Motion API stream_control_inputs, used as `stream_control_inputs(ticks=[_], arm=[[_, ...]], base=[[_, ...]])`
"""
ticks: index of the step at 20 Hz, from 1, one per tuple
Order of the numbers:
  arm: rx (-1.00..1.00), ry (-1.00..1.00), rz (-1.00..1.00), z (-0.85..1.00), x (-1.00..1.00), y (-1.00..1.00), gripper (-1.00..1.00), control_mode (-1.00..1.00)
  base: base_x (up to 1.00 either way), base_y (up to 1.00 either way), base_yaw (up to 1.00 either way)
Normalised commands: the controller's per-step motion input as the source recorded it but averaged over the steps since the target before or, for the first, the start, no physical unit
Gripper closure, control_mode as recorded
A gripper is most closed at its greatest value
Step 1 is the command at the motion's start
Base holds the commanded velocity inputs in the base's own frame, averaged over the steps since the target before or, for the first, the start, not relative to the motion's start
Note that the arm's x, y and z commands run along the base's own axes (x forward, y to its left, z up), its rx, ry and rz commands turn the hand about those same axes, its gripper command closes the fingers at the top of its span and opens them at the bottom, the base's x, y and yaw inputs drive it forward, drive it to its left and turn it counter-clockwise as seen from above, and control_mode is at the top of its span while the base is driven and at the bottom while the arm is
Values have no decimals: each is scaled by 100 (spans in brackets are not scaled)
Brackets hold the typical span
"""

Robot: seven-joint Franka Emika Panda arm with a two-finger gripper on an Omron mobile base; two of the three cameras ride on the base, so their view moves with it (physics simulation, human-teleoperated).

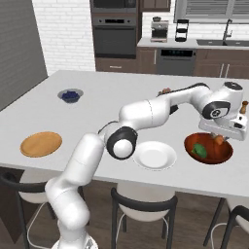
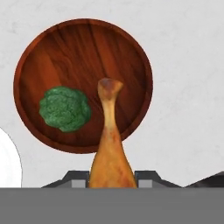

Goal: Pick the chicken drumstick and broccoli from their plates and place them in the bowl. Then put the bowl in the fridge.

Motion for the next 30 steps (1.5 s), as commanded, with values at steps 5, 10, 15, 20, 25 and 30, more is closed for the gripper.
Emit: stream_control_inputs(ticks=[5,10,15,20,25,30], arm=[[-5,0,-4,-43,8,21,100,-100],[-1,3,0,-7,20,2,100,-100],[-4,0,4,-17,3,-2,100,-100],[0,0,8,-7,26,-3,100,-100],[0,-6,7,-30,12,0,100,-100],[0,-19,1,-48,0,-15,100,-100]], base=[[0,0,0],[0,0,0],[0,0,0],[0,0,0],[0,0,0],[0,0,0]])
